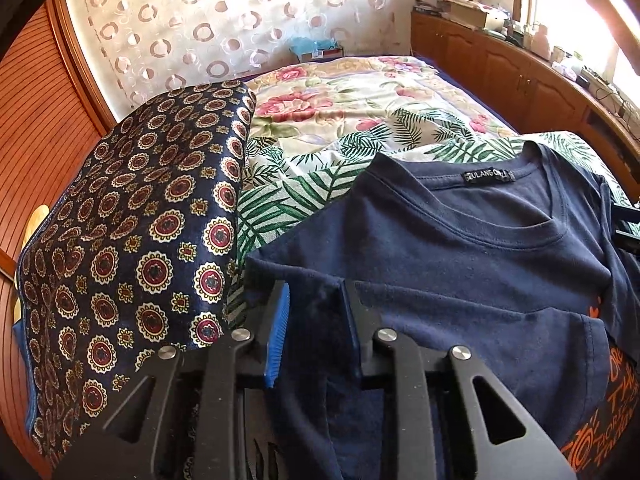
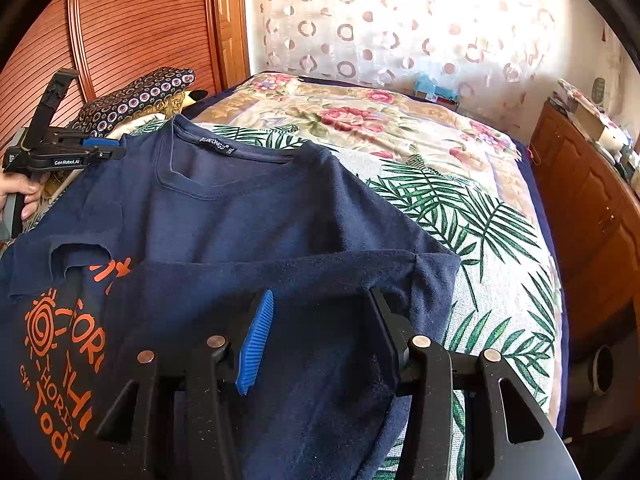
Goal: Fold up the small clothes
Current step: 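Move both open grippers to the hem of the navy T-shirt, then close both grippers on the shirt hem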
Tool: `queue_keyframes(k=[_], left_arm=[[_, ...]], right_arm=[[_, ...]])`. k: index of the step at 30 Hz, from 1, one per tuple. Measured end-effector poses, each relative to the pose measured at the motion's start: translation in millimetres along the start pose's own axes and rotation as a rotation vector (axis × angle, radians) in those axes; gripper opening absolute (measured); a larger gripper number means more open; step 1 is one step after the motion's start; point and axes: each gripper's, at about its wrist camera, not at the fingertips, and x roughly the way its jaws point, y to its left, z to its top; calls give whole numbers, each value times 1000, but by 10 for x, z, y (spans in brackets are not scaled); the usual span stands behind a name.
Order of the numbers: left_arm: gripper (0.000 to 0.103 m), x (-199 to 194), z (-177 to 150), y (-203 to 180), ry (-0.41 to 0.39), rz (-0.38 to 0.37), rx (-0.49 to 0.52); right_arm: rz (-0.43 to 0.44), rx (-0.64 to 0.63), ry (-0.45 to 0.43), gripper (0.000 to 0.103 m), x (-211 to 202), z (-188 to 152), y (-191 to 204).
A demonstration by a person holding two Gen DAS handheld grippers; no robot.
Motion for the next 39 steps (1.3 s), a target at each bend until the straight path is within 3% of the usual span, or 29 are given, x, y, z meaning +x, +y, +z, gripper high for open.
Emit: queue_keyframes(k=[2, 4, 7, 16, 22, 26, 39], left_arm=[[25, -5, -3, 9, -4, -9, -2], [10, -11, -9, -1, -3, -37, 2], [7, -34, -18, -35, -3, -24, 29], [6, -534, 66, 240, -167, 35, -70], [6, -633, 6, 326, -189, 28, -85], [6, -644, -56, 314, -187, 24, -88], [6, -872, -180, 147, -235, -24, -71]], right_arm=[[2, 3, 0, 49, -3, -2, -9], [2, 10, -4, 49, -14, -6, -24], [-17, 42, -45, 49, -97, -9, -83], [-76, 41, -28, 49, -107, 88, -220], [-88, 60, -2, 49, 32, 174, -235], [-158, 80, -6, 49, 50, 217, -294], [-112, 156, 36, 49, 25, 156, -461]])
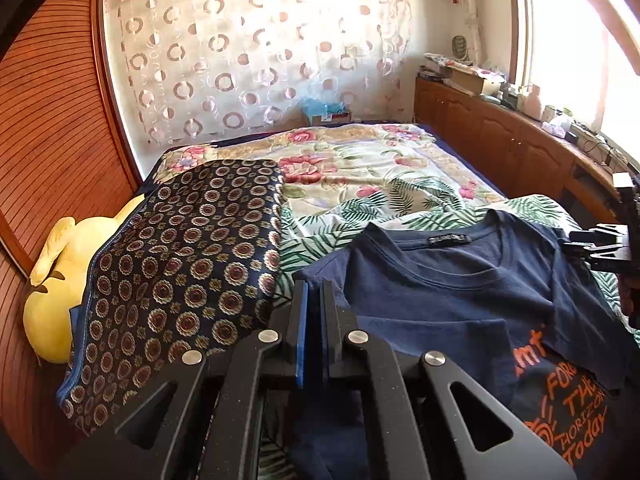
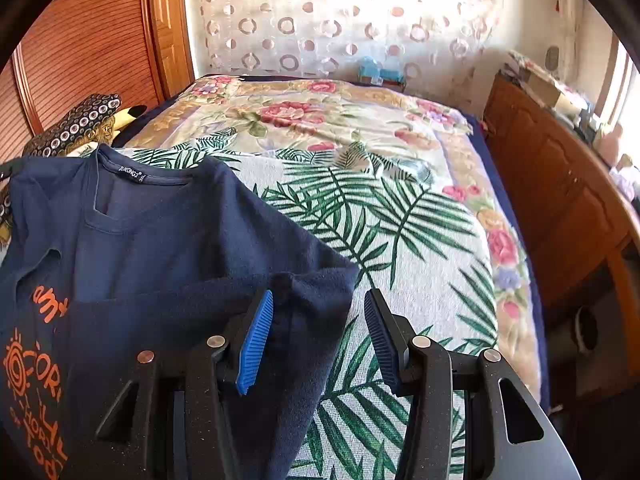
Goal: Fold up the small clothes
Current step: 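Close both grippers on the shirt hem, then lift the hem with both grippers and carry it over toward the collar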
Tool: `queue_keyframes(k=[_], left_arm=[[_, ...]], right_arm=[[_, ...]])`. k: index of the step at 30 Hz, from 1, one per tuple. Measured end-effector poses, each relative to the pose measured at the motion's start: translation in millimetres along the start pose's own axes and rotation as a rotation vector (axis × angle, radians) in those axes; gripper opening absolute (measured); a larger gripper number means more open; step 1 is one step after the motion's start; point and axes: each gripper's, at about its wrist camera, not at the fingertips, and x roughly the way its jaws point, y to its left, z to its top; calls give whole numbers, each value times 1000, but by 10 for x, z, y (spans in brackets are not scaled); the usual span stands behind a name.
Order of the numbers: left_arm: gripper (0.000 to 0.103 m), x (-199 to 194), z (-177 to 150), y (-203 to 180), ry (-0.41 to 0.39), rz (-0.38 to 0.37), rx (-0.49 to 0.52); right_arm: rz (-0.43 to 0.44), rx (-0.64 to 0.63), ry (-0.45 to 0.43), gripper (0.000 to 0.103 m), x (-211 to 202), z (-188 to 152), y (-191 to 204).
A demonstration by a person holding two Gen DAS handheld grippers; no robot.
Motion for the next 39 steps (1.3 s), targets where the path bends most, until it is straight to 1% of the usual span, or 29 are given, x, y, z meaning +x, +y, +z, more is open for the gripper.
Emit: queue_keyframes(k=[3, 4, 5, 6, 7, 8, 10, 12, 15, 18, 23, 28, 32, 36, 39], left_arm=[[6, -85, -62, -73, -5, -19, 12], [6, -112, -82, -101, -6, -25, 15], [6, -153, -110, -130, -8, -33, 17], [6, -180, -127, -148, -11, -38, 17], [6, -217, -157, -172, -14, -44, 17], [6, -250, -186, -191, -15, -49, 18], [6, -319, -253, -234, -13, -57, 23], [6, -424, -314, -265, -18, -68, 19], [6, -684, -368, -308, -52, -88, 13], [6, -950, -420, -325, -86, -97, 12], [6, -1304, -619, -255, -130, -84, -1], [6, -1597, -1030, -157, -144, -96, -56], [6, -1744, -1317, -19, -138, -122, -129], [6, -1913, -1403, 112, -167, -118, -157], [6, -2037, -1414, 145, -185, -115, -151]], right_arm=[[40, 37, -6, 49, -16, 5, -71], [52, 41, -8, 48, -26, 4, -76], [65, 47, -12, 41, -35, -2, -83], [76, 50, -13, 25, -44, -5, -81], [88, 49, -12, 14, -53, -11, -75], [105, 47, -6, 9, -55, -20, -57], [93, 29, -15, 8, -112, -39, -3], [87, 13, -51, 8, -252, -57, 68], [104, -18, -144, 7, -627, -107, 193], [96, -60, -216, 7, -1036, -214, 323], [92, -63, -292, 7, -1646, -557, 379], [90, -18, -322, 7, -2121, -1200, 348], [120, 42, -340, 7, -2406, -1660, 350], [120, 22, -344, 7, -2553, -1880, 378], [120, 4, -329, 7, -2619, -1946, 397]])
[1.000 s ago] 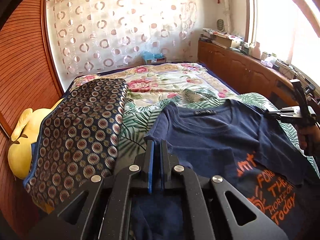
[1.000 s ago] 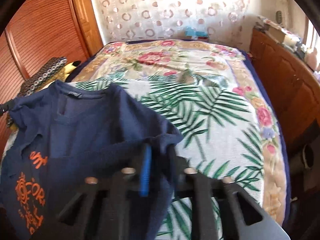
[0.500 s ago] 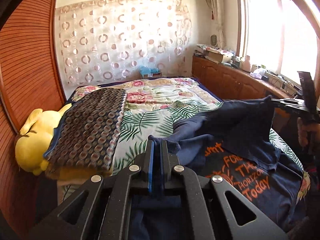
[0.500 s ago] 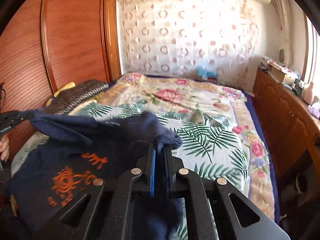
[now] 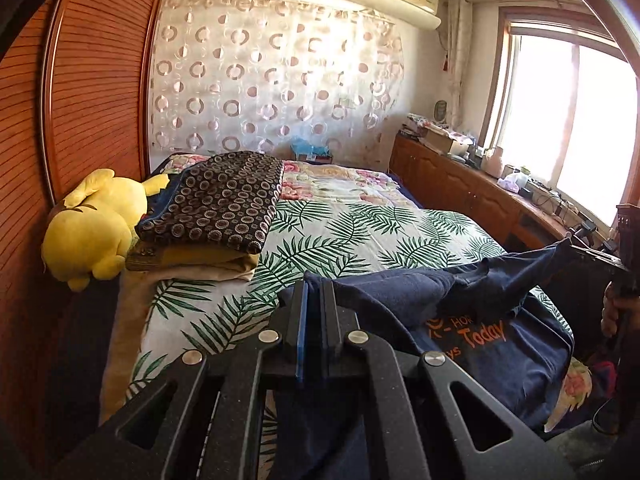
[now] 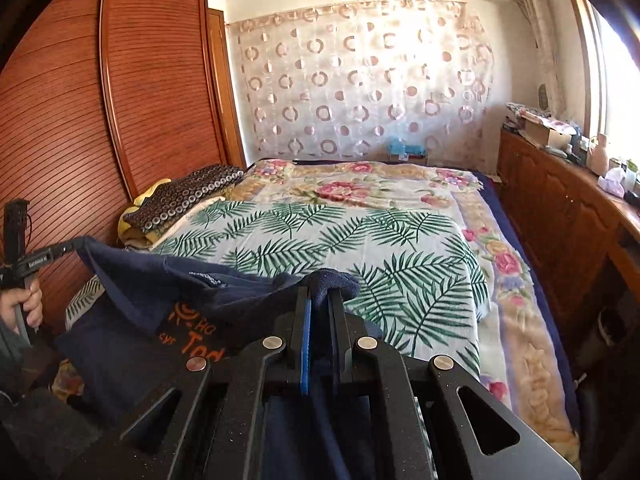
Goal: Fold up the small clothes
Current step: 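Lift the hem with both grippers and carry it over toward the collar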
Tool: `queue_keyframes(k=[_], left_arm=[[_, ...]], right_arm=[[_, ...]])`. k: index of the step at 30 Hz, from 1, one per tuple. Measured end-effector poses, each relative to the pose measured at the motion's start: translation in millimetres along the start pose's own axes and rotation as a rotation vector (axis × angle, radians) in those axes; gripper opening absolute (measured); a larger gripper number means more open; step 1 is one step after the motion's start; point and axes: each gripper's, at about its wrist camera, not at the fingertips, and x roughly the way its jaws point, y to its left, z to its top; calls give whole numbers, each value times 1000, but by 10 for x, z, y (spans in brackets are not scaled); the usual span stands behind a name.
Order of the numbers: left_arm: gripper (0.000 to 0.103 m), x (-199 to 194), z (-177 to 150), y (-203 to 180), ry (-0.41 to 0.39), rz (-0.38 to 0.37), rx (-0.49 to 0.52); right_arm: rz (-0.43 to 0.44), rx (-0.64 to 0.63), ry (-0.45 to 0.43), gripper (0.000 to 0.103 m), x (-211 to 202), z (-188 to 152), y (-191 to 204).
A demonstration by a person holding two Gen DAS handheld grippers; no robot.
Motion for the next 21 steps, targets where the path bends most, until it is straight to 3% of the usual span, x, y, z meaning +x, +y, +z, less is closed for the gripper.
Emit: queue_keyframes(k=[5, 9, 15, 19, 21], left_arm=[[6, -215, -55, -88, -11, 11, 23], [6, -287, -136, -139, 15, 19, 48], [8, -133, -313, -111, 97, 45, 58], [9, -124, -305, -44, 91, 67, 21], [17, -148, -258, -29, 76, 71, 17]], right_arm=[[2, -29, 13, 7, -324, -8, -17], [-30, -85, 106, 7, -387, -48, -14], [-33, -72, 229, 7, -166, -296, -35], [-53, -80, 268, 7, 40, -222, -20], [-53, -98, 263, 7, 43, -130, -11]])
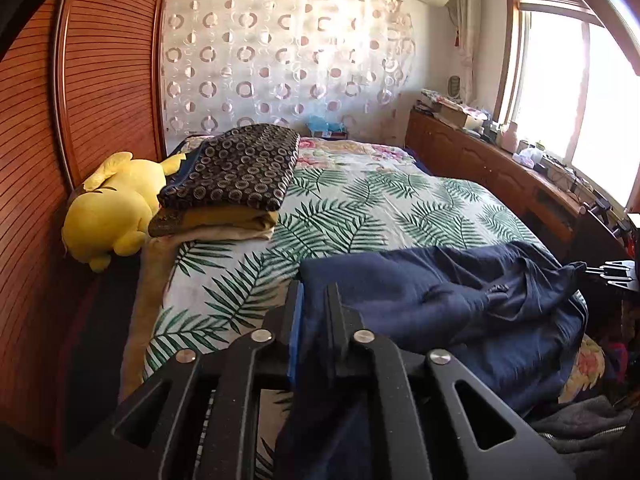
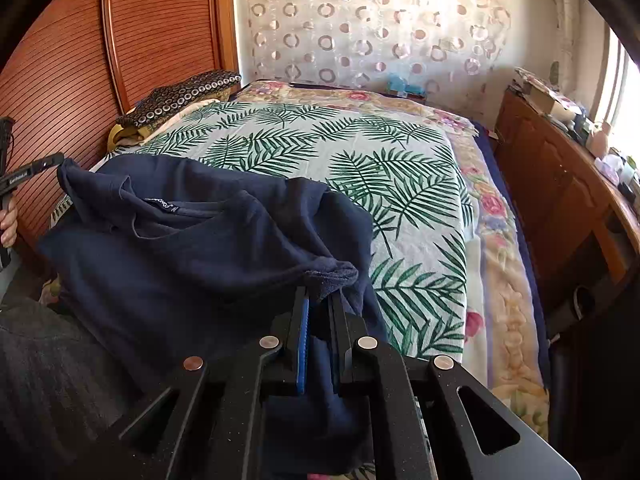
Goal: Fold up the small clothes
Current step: 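Lift the hem with both grippers and carry it over toward the collar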
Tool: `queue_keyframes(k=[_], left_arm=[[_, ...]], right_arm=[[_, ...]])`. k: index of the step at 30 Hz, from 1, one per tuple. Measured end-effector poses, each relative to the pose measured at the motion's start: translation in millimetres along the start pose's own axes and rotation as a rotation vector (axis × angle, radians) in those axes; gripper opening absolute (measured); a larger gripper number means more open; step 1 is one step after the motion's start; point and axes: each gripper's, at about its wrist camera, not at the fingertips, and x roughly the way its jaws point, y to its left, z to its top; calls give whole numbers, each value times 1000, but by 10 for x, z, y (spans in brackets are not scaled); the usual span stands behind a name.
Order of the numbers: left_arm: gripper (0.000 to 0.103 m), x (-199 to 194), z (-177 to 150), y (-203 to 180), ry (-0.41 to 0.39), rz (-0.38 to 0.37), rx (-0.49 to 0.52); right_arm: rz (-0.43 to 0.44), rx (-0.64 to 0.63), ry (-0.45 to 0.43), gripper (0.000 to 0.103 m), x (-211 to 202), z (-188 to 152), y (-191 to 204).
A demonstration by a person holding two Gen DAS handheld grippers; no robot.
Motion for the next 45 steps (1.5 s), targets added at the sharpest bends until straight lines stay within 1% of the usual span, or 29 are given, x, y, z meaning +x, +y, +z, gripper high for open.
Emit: queue_keyframes(k=[1, 2, 4, 5, 6, 7, 8, 9, 13, 16, 18, 21, 22, 24, 27, 28, 29, 31, 32, 33, 34, 37, 39, 41, 43, 44, 45], left_arm=[[24, -23, 22, -1, -11, -4, 0], [28, -37, 47, 1, -21, -8, 1], [45, -57, 118, -8, -42, -17, 6], [47, -55, 141, -13, -47, -19, 10], [56, -39, 174, -17, -49, -22, 15], [67, -12, 205, -20, -48, -25, 20], [72, 14, 233, -23, -48, -29, 25], [80, 57, 264, -26, -46, -33, 29], [81, 265, 361, -46, -27, -28, 47], [81, 495, 435, -43, 2, -22, 57], [81, 649, 474, -38, 19, -15, 63], [81, 922, 503, -16, 59, -6, 70], [81, 1016, 492, 4, 82, -16, 66], [81, 1212, 425, 47, 150, -23, 46], [81, 1318, 318, 39, 196, -22, 51], [81, 1344, 279, 22, 209, -18, 61], [81, 1358, 251, 10, 216, -16, 66], [81, 1385, 199, -4, 227, -18, 70], [81, 1395, 181, -11, 229, -17, 71], [81, 1411, 166, -21, 232, -16, 72], [81, 1431, 148, -29, 238, -20, 71], [81, 1495, 97, -36, 258, -25, 71], [81, 1485, 94, -25, 255, -32, 63], [81, 1480, 99, -33, 253, -34, 63], [81, 1477, 98, -44, 254, -30, 68], [81, 1482, 101, -45, 254, -28, 69], [81, 1481, 102, -42, 254, -30, 67]], right_arm=[[-2, -6, -8, 10, -26, 48, -5], [0, -9, -18, 11, -65, 83, -11], [1, -20, -43, 16, -141, 157, -10], [-9, -24, -57, 20, -179, 213, -23], [-16, -23, -69, 30, -204, 221, -29], [-20, -21, -81, 38, -222, 253, -42], [-19, -18, -92, 40, -238, 293, -60], [-18, -15, -102, 40, -252, 318, -79], [-29, -15, -127, 42, -204, 392, -93], [-3, 11, -121, 41, 33, 418, -132], [6, 25, -91, 41, 294, 453, -158], [13, 37, -18, 41, 702, 458, -176], [9, 41, -1, 41, 791, 476, -199], [18, 51, 33, 41, 955, 500, -199], [32, 73, 59, 40, 1076, 518, -216], [40, 77, 58, 34, 1065, 526, -211], [44, 80, 58, 31, 1084, 535, -234], [68, 87, 47, 11, 1073, 536, -259], [84, 96, 33, 9, 1031, 518, -289], [94, 106, 16, 5, 989, 505, -313], [95, 114, -6, 4, 938, 488, -332], [59, 148, -70, 4, 753, 444, -399], [9, 187, -97, 3, 647, 400, -473], [-29, 220, -84, 3, 641, 362, -523], [-81, 204, -36, 3, 717, 342, -491], [-121, 193, -32, 3, 738, 340, -468], [-121, 186, -41, 4, 742, 336, -459]])
